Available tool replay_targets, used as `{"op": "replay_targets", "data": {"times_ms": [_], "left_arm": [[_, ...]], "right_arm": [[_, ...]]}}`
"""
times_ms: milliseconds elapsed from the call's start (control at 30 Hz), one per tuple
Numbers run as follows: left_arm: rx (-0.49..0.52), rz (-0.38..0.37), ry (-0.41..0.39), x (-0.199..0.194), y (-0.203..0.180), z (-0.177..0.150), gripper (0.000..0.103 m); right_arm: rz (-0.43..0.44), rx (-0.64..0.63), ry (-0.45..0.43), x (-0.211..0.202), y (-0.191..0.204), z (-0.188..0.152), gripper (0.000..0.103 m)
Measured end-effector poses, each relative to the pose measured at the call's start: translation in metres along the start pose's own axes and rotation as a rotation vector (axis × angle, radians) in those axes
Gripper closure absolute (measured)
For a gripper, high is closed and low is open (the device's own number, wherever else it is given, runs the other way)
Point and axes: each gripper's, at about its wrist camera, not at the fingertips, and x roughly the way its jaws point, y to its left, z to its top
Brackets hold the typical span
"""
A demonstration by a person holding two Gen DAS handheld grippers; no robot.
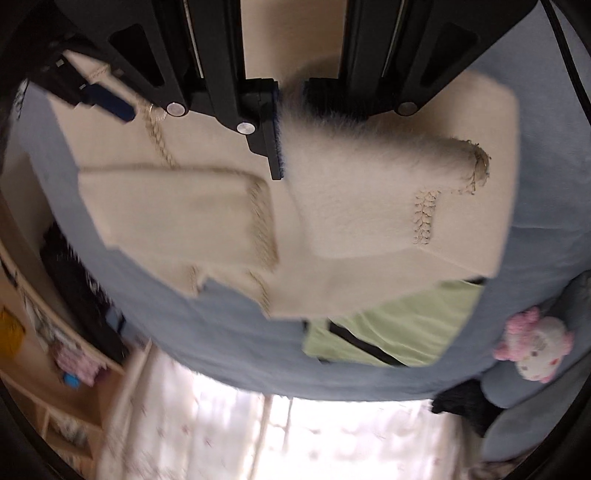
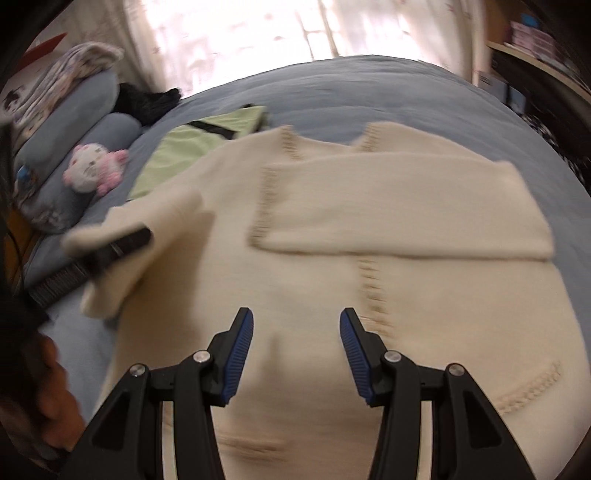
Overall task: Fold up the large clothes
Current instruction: 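Fold the held sleeve across the cardigan front with the left gripper and release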
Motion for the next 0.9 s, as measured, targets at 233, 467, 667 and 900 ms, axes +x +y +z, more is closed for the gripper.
{"op": "replay_targets", "data": {"times_ms": [233,467,667,900], "left_arm": [[0.056,0.006,0.107,0.038,-0.027,-0.031,0.057],[-0.034,-0.129,0.073,-0.006,-0.01,-0.021,0.021],[-0.107,-0.047,-0.006,-0.058,0.039,-0.028,0.021],[-0.222,0.088,-0.01,-0.077,0.102,-0.047,0.021]], "right_arm": [[-0.004,0.047,0.024,0.001,-0.046,-0.006,0.054],[0.081,-0.001,0.016,-0.001,-0.035,-0.001,0.054],[0.153,-0.133,0.007,-0.002,0.006,0.011,0.042],[0.185,-0.406,-0.016,0.003,0.09,0.01,0.038]]}}
